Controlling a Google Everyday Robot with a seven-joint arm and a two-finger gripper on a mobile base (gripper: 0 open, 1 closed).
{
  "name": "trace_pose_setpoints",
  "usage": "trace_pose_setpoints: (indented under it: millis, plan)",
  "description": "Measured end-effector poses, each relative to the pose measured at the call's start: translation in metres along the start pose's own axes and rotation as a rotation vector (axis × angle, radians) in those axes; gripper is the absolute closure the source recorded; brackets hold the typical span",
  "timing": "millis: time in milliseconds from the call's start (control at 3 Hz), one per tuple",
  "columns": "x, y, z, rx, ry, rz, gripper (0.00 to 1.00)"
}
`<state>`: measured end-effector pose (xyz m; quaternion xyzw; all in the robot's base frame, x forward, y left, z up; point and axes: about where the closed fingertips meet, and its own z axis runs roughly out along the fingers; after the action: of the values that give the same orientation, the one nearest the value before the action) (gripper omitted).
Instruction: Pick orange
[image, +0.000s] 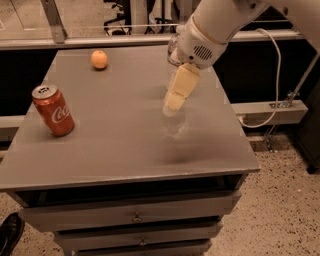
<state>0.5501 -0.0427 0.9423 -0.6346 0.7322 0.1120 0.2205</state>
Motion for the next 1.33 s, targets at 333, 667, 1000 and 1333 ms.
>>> trace_pose_setpoints:
  millis: [333, 667, 1000, 1333]
  plan:
    - [-0.032, -0.003, 0.024, -0.025, -0.062, -0.026, 0.0]
    - [-0.058, -0.021, 0.05, -0.006, -0.121, -0.033, 0.0]
    - [-0.071, -0.054, 0.069, 0.057, -0.17, -0.004, 0.0]
    - [-0.084, -0.092, 0.084, 0.122, -0.21, 0.037, 0.0]
